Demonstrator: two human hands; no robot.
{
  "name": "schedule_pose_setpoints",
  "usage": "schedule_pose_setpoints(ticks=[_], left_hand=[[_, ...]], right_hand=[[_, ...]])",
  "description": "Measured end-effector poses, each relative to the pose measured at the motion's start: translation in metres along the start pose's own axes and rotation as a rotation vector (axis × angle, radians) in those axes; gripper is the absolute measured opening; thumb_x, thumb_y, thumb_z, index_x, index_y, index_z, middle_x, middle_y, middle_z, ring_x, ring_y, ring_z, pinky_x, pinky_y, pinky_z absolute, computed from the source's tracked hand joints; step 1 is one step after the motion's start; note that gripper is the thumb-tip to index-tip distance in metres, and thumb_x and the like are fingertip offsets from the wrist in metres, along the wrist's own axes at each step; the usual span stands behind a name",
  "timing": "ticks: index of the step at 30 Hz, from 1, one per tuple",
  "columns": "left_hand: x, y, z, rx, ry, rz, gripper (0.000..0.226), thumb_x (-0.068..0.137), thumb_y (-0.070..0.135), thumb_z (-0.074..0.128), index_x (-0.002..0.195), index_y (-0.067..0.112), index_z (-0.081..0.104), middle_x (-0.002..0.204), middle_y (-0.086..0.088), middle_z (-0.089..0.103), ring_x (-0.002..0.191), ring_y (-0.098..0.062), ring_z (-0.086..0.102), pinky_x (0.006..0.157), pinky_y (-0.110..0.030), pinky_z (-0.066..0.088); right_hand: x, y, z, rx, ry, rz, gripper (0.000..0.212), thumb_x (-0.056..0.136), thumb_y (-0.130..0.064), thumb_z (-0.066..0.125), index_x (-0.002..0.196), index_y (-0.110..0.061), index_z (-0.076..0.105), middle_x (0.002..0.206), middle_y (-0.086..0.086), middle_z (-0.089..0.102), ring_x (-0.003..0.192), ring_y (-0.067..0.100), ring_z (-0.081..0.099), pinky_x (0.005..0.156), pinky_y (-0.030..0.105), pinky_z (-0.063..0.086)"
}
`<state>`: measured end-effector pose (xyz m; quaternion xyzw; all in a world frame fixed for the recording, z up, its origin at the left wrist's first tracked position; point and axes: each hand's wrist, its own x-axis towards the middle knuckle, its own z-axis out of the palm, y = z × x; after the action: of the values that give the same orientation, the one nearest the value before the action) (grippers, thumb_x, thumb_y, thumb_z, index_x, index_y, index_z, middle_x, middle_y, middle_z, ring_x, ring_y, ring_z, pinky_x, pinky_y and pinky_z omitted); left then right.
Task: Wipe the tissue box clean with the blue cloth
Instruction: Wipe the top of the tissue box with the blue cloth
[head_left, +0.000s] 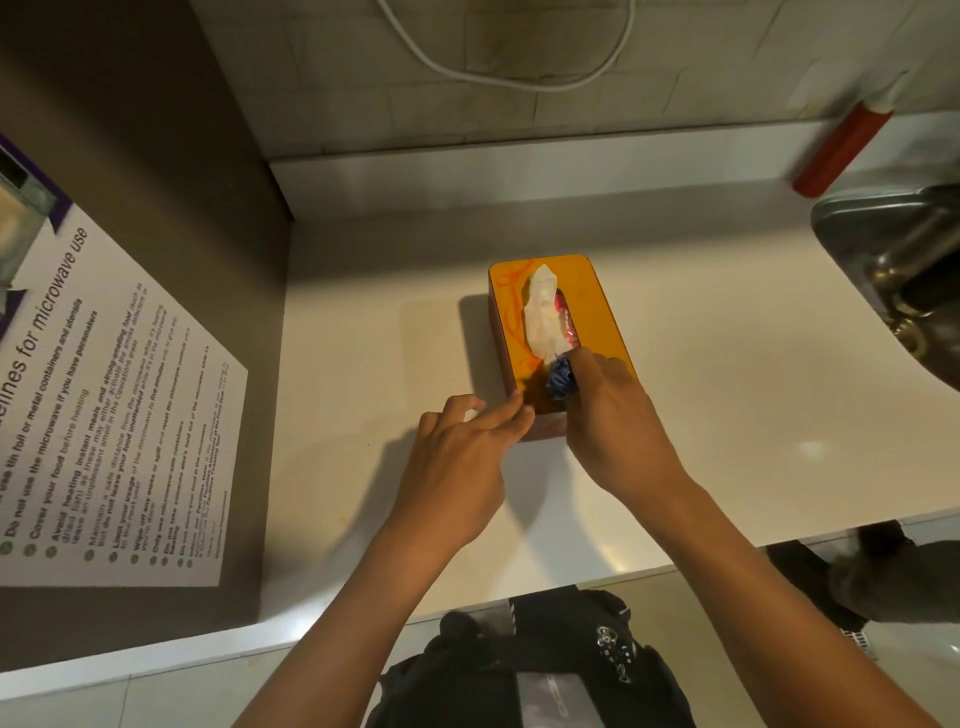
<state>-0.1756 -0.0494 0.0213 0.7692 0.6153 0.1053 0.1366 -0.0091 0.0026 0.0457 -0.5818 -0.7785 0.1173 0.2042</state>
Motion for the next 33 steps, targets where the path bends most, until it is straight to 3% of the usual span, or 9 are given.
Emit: schedule_pose_setpoints(ticks=[4,7,9,11,16,19,25,28,33], left_hand=[[0.001,0.0,0.0,-0.015,0.011,-0.005,0.065,0.095,0.003,0.053,0.149,0.039,0.045,0.155,0.02,0.043,0.138,-0.02,0.036,0.1,-0.034,0.034],[-0.001,-0.002,0.001,-0.033,0.007,-0.003,0.07,0.093,0.002,0.056,0.151,0.038,0.042,0.159,0.019,0.036,0.138,-0.022,0.035,0.1,-0.034,0.034],[-0.001,-0.004,0.004,-0.034,0.005,-0.002,0.076,0.092,0.0,0.055,0.154,0.04,0.035,0.161,0.022,0.03,0.139,-0.02,0.033,0.099,-0.033,0.033],[-0.002,-0.005,0.006,-0.033,0.006,-0.001,0.08,0.091,-0.002,0.054,0.154,0.041,0.032,0.161,0.023,0.028,0.138,-0.019,0.032,0.097,-0.033,0.033],[-0.002,-0.008,0.01,-0.036,0.009,0.013,0.079,0.088,-0.005,0.053,0.151,0.04,0.04,0.158,0.02,0.037,0.138,-0.021,0.035,0.098,-0.035,0.034],[-0.005,-0.008,0.011,-0.021,0.018,0.015,0.079,0.087,-0.004,0.053,0.152,0.04,0.038,0.155,0.019,0.042,0.138,-0.021,0.035,0.098,-0.035,0.035],[-0.02,-0.003,0.025,-0.008,0.009,-0.049,0.08,0.092,0.005,0.057,0.159,0.033,0.023,0.166,0.014,0.022,0.147,-0.024,0.028,0.109,-0.044,0.036],[-0.019,0.0,0.03,-0.08,0.061,-0.124,0.072,0.094,0.004,0.057,0.157,0.03,0.032,0.161,0.014,0.034,0.144,-0.021,0.035,0.109,-0.043,0.038],[-0.018,0.008,0.042,-0.206,0.102,-0.126,0.072,0.091,-0.005,0.056,0.153,0.028,0.039,0.154,0.012,0.046,0.143,-0.02,0.037,0.113,-0.046,0.037]], right_hand=[[-0.006,-0.01,0.003,0.004,-0.054,-0.047,0.034,0.085,-0.004,0.067,0.118,-0.003,0.056,0.101,0.02,0.062,0.087,0.034,0.06,0.07,0.038,0.051],[-0.013,0.0,-0.005,-0.028,-0.073,-0.079,0.026,0.084,-0.001,0.066,0.109,-0.003,0.058,0.097,0.018,0.063,0.082,0.032,0.059,0.061,0.033,0.049],[-0.011,0.008,-0.012,-0.042,-0.064,-0.069,0.021,0.087,-0.002,0.06,0.108,-0.004,0.056,0.095,0.017,0.063,0.078,0.032,0.056,0.058,0.024,0.039],[0.0,0.01,-0.015,-0.02,-0.038,-0.049,0.019,0.09,-0.005,0.056,0.109,-0.003,0.055,0.096,0.018,0.063,0.074,0.029,0.054,0.059,0.024,0.036],[0.012,-0.016,-0.004,0.013,-0.077,0.018,0.031,0.091,-0.011,0.059,0.12,-0.004,0.053,0.108,0.018,0.06,0.088,0.033,0.06,0.075,0.043,0.055],[0.002,-0.017,0.0,0.037,-0.092,-0.001,0.027,0.089,-0.006,0.061,0.115,-0.003,0.055,0.103,0.018,0.061,0.085,0.032,0.059,0.072,0.042,0.054],[0.002,-0.01,-0.005,0.088,-0.044,0.011,0.044,0.086,-0.011,0.066,0.127,-0.004,0.051,0.109,0.019,0.061,0.091,0.035,0.06,0.074,0.038,0.053],[0.008,-0.021,0.002,0.065,-0.041,0.064,0.046,0.088,-0.016,0.064,0.13,-0.006,0.048,0.111,0.018,0.059,0.095,0.034,0.058,0.077,0.045,0.054],[0.006,-0.023,0.005,0.098,-0.042,0.099,0.043,0.091,-0.016,0.06,0.132,-0.006,0.047,0.115,0.018,0.058,0.098,0.034,0.057,0.083,0.039,0.05]])
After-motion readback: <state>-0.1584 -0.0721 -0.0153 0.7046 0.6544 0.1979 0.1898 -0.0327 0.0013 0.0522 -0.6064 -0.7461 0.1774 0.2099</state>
